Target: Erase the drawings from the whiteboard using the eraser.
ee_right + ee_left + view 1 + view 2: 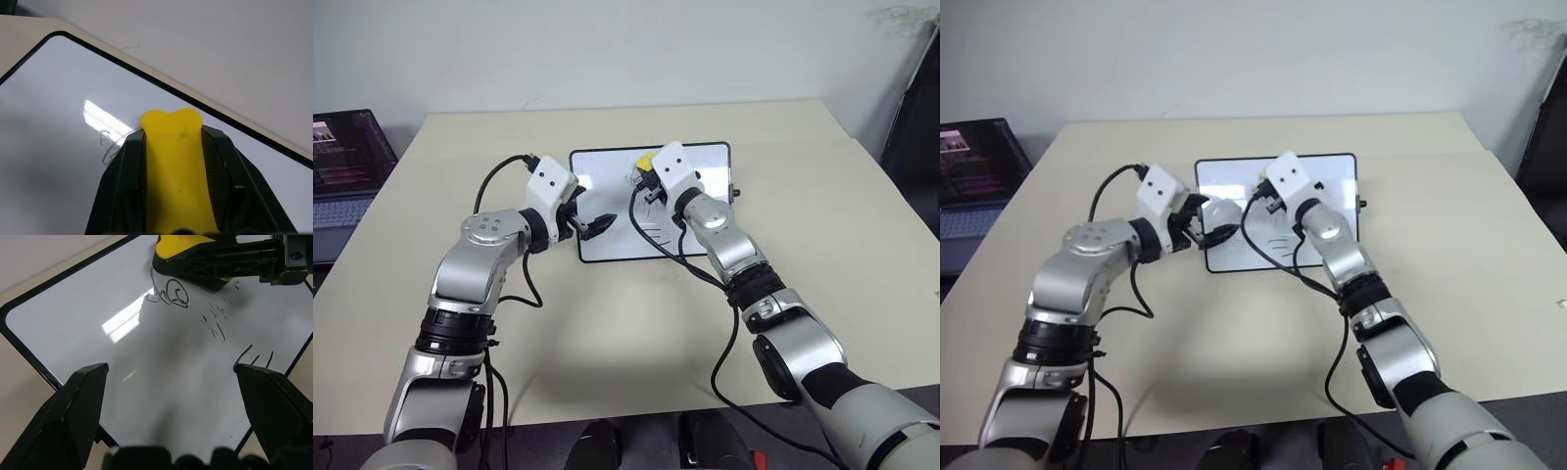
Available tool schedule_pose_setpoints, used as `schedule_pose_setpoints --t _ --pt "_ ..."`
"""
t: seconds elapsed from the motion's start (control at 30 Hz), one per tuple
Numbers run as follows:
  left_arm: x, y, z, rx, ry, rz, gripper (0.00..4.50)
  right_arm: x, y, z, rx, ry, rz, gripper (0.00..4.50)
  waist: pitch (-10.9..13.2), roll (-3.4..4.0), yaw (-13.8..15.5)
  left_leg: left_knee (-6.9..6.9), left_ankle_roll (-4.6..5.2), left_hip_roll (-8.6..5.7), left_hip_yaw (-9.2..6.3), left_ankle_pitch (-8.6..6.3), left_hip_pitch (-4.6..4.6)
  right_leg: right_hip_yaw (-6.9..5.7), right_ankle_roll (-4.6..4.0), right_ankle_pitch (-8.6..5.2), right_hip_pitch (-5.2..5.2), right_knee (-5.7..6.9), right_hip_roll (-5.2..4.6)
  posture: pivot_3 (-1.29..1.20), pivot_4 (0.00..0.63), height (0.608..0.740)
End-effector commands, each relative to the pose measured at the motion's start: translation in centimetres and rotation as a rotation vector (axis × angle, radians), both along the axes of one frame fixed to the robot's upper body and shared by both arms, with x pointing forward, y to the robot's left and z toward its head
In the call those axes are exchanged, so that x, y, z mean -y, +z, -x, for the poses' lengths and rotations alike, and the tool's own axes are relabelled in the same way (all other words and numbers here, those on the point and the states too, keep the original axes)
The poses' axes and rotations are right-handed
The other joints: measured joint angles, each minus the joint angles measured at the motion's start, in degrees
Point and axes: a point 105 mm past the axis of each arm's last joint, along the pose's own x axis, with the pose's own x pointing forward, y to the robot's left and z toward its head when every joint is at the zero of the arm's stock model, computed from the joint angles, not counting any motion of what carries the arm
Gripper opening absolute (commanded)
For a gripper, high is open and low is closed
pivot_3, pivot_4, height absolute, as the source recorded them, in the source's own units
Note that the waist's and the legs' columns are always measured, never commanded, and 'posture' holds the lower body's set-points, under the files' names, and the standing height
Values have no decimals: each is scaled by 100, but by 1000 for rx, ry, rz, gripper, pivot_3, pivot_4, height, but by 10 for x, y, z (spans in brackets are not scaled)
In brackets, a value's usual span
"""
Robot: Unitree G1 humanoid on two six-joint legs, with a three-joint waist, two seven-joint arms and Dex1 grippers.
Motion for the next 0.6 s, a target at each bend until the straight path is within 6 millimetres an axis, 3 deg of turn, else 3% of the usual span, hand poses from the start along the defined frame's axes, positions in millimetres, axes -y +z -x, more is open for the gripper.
schedule_pose_setpoints --t 0.03,0.27,0.47,0.6 --pt "-9 6 -2 31 41 -5 4500 -19 6 6 34 56 42 1227 0 0 -11 0 0 0 0 0 1 0 0 0 0 0 0 0 150 740" --pt "-17 4 -5 34 77 -9 4500 -31 -13 11 -5 89 126 1227 0 0 -24 1 0 0 -1 0 1 1 0 1 0 2 0 0 150 740" --pt "-19 2 -5 31 82 -11 4500 -10 12 -2 65 -38 64 1227 0 0 -17 3 -1 -1 -4 0 1 0 0 3 0 2 0 0 150 740" --pt "-17 0 -3 28 76 -9 4500 1 15 -7 77 -94 70 1209 0 0 -1 4 -1 -1 -4 1 0 0 0 5 0 1 0 0 150 740"
